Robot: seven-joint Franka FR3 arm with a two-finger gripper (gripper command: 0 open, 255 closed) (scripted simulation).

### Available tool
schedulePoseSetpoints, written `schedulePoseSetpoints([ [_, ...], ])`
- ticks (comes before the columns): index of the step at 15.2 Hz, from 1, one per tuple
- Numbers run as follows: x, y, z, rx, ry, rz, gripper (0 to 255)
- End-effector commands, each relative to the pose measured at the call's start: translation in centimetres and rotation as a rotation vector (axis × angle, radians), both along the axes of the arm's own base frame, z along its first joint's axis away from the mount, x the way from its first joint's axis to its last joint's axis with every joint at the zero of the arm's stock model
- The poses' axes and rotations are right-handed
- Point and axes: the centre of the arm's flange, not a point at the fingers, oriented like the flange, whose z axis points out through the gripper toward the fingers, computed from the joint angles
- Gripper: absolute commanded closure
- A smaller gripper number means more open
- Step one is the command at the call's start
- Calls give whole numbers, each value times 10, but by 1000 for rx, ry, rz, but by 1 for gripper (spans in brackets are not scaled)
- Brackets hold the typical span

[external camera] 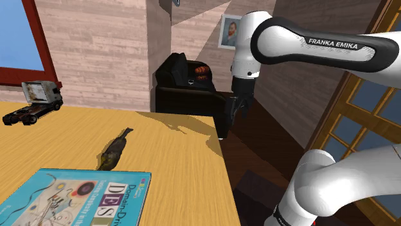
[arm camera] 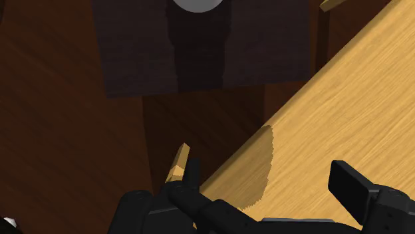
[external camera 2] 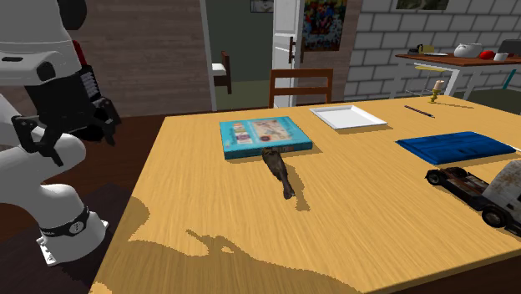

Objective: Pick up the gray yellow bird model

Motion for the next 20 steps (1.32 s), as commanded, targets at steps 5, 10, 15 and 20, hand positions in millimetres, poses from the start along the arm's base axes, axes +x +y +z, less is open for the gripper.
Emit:
schedulePoseSetpoints([
  [5,29,45,-8,-11,10,-69,0],
  [10,70,98,-20,-25,23,-155,0],
  [15,115,147,-32,-39,36,-241,0],
  [20,163,192,-46,-53,49,-327,0],
])
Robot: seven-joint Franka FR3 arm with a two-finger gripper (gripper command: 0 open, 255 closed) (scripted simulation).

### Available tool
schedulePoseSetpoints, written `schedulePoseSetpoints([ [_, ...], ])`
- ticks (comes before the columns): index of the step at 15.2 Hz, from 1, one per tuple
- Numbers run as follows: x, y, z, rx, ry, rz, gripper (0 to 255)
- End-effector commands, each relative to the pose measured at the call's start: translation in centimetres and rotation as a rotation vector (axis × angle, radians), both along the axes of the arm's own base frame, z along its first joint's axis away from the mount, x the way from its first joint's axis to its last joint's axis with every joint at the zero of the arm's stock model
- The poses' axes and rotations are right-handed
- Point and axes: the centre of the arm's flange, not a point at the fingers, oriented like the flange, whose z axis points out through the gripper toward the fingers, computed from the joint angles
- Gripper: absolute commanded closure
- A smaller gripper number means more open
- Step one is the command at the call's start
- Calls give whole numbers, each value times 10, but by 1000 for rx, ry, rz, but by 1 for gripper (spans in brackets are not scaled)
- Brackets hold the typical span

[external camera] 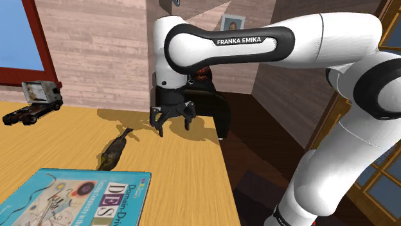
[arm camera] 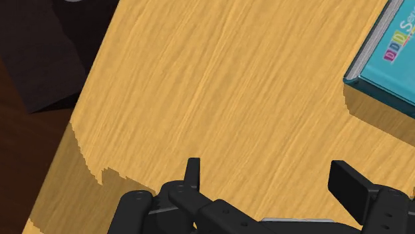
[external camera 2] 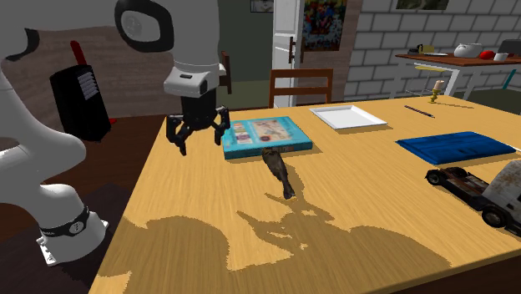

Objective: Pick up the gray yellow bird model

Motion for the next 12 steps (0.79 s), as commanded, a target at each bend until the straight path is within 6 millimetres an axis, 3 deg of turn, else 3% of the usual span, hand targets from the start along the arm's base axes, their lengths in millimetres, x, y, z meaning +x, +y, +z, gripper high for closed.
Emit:
schedulePoseSetpoints([
  [1,21,20,-8,-4,5,-38,0],
  [12,141,100,-43,-35,33,-227,0],
])
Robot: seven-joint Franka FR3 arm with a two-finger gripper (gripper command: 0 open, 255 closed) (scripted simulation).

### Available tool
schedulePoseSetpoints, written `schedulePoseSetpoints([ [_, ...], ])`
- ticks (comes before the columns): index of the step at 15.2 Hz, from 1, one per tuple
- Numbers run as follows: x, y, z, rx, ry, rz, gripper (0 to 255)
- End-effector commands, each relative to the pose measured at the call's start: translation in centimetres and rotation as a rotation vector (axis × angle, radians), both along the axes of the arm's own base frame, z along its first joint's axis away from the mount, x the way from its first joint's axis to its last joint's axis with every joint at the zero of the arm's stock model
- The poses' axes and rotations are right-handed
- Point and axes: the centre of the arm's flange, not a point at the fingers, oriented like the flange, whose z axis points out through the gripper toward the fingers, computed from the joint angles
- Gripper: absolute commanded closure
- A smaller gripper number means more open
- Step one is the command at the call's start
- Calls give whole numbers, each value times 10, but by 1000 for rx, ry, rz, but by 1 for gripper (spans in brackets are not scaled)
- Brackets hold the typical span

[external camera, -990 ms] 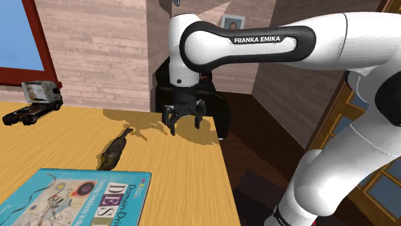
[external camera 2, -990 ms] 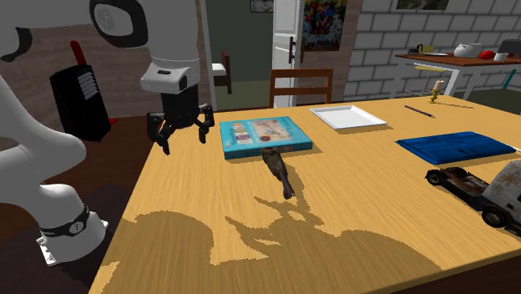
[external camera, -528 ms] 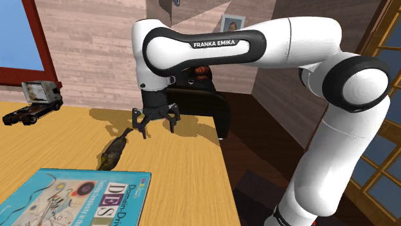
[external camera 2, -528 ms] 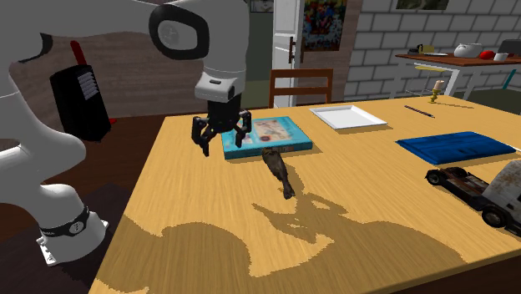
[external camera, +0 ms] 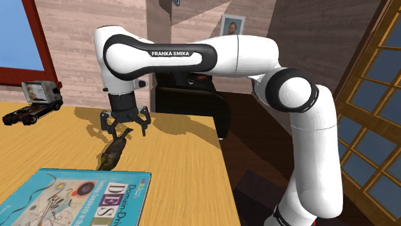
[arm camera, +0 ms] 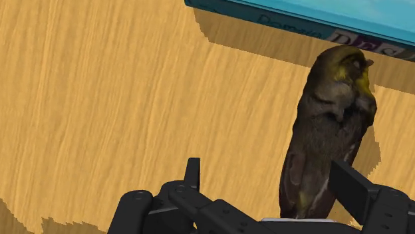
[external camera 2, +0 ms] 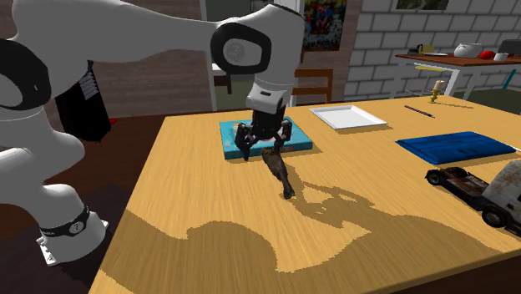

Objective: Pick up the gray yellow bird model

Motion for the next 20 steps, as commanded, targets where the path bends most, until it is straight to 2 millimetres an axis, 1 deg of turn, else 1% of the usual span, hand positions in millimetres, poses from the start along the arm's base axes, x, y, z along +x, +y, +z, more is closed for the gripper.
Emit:
schedulePoseSetpoints([
  [1,23,14,-8,-7,6,-39,0],
  [3,44,25,-14,-12,10,-70,0],
  [10,44,25,-51,-12,10,-70,0],
  [12,44,25,-54,-12,10,-70,0],
  [13,44,25,-55,-12,10,-70,255],
  [20,44,24,-54,-12,10,-70,255],
])
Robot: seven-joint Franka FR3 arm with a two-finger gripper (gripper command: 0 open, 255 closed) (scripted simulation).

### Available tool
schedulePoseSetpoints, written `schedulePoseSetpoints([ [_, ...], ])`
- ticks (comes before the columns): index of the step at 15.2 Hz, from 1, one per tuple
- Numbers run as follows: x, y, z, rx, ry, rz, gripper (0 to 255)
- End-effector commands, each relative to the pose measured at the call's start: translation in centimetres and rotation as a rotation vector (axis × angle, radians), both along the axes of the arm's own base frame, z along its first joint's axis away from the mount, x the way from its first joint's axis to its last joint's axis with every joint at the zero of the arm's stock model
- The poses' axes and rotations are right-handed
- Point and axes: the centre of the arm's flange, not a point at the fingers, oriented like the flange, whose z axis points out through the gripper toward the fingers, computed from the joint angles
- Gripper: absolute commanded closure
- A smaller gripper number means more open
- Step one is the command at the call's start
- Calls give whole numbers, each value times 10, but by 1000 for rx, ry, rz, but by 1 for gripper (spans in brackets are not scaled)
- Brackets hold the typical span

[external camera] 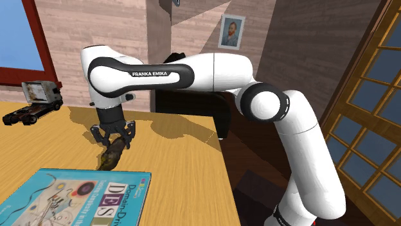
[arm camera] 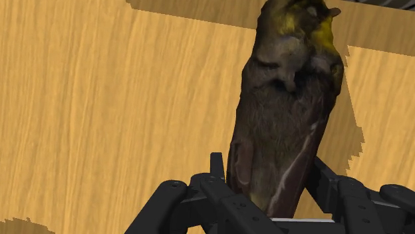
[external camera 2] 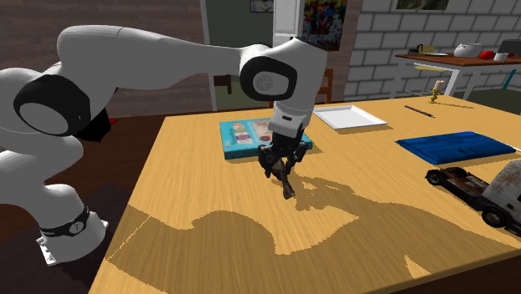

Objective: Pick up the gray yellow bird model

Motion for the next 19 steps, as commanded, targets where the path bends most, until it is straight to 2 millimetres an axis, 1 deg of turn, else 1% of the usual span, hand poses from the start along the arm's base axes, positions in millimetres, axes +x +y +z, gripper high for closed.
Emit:
schedulePoseSetpoints([
  [1,0,0,0,0,0,0,255],
  [2,0,0,1,0,0,0,255],
  [17,0,0,80,0,0,0,255],
  [19,0,0,81,0,0,0,255],
])
